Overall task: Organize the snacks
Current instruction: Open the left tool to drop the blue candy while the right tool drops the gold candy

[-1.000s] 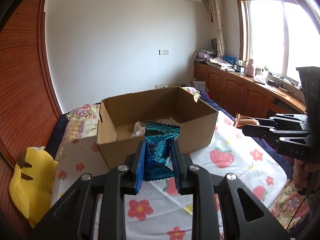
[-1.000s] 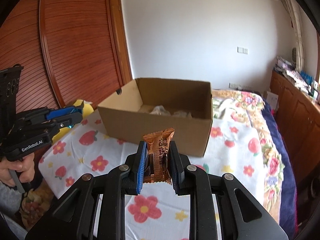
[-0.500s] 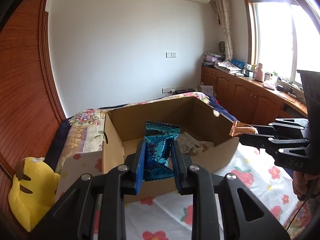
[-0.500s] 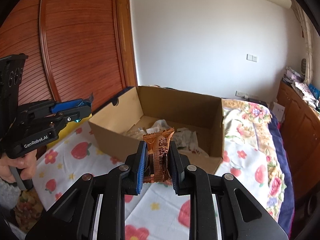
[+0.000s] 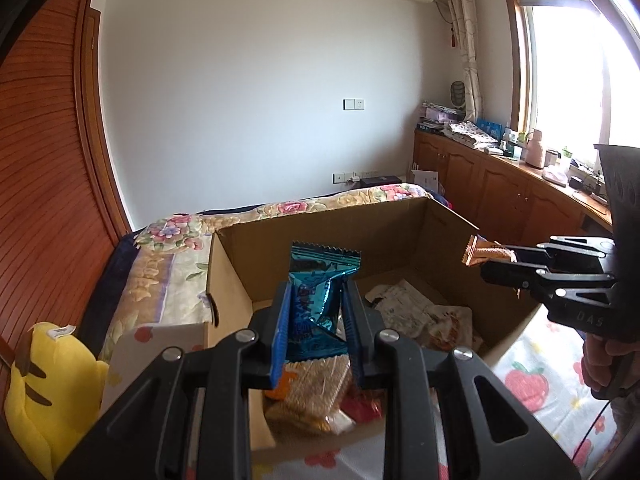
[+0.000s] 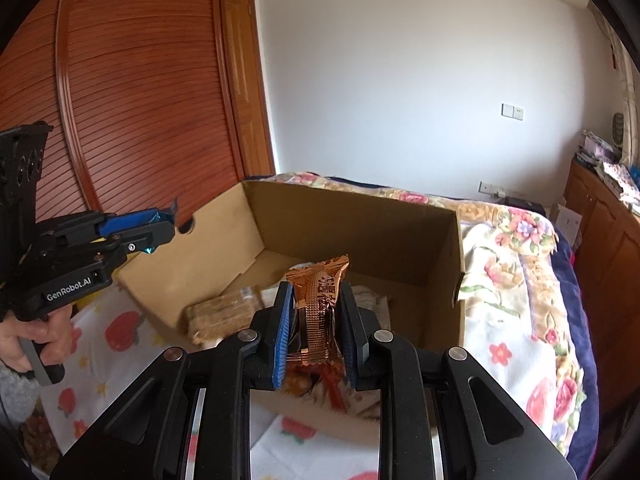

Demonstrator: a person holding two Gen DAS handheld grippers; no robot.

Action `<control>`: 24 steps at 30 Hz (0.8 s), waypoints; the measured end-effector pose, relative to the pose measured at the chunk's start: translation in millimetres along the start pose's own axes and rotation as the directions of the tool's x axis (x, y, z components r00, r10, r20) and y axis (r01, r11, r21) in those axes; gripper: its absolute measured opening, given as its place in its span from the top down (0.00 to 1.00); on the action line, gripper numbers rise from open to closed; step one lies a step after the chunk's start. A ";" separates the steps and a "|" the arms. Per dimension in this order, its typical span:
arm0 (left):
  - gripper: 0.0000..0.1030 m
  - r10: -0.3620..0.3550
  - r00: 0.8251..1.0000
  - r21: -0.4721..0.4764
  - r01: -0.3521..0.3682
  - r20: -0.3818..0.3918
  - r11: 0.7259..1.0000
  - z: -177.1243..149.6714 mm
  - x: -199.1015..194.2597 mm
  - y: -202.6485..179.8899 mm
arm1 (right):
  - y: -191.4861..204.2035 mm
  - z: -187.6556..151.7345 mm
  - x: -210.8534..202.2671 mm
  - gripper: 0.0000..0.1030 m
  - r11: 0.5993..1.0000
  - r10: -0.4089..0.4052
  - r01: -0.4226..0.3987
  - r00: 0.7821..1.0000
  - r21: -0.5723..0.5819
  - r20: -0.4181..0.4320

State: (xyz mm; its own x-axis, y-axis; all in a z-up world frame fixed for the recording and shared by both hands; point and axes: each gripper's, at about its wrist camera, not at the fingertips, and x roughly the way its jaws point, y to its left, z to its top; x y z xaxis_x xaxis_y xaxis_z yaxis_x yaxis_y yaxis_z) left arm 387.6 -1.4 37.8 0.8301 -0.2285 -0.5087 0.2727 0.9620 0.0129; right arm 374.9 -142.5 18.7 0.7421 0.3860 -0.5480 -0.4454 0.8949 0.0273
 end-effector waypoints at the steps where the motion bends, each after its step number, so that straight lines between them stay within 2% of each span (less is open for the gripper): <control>1: 0.77 -0.002 1.000 -0.002 0.002 -0.002 1.000 -0.4 3.7 1.6 | -2.1 -0.2 3.3 0.81 1.000 -0.001 0.001 1.000 0.000 -0.001; 5: 0.77 -0.016 1.000 -0.009 0.016 -0.023 1.000 -2.8 22.1 4.0 | -8.1 -4.5 19.1 0.81 1.000 -0.006 0.006 1.000 0.005 -0.020; 16: 0.75 -0.022 0.997 -0.011 0.021 -0.069 1.000 -12.0 42.8 1.5 | -12.8 -10.4 40.3 0.80 1.000 0.000 0.001 0.998 0.020 -0.057; 20: 0.65 -0.015 0.997 -0.004 0.015 -0.075 1.000 -14.2 44.2 0.1 | -13.8 -11.8 44.1 0.74 1.000 -0.005 0.007 0.998 0.025 -0.065; 22: 0.63 -0.015 0.997 -0.005 0.014 -0.079 1.000 -15.2 42.4 -1.1 | -15.1 -12.6 45.4 0.67 0.999 -0.009 0.011 0.997 0.031 -0.071; 24: 0.63 -0.011 0.997 -0.010 0.010 -0.077 1.000 -15.4 38.4 -1.6 | -16.0 -13.2 44.1 0.67 0.999 -0.021 0.024 0.997 0.034 -0.074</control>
State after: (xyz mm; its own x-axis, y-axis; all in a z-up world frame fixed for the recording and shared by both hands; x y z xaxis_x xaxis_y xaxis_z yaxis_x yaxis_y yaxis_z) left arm 411.5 -9.4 4.9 0.7869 -0.2268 -0.5739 0.2763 0.9611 -0.0010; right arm 408.1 -142.8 -16.9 0.7122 0.3496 -0.6087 -0.4104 0.9109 0.0430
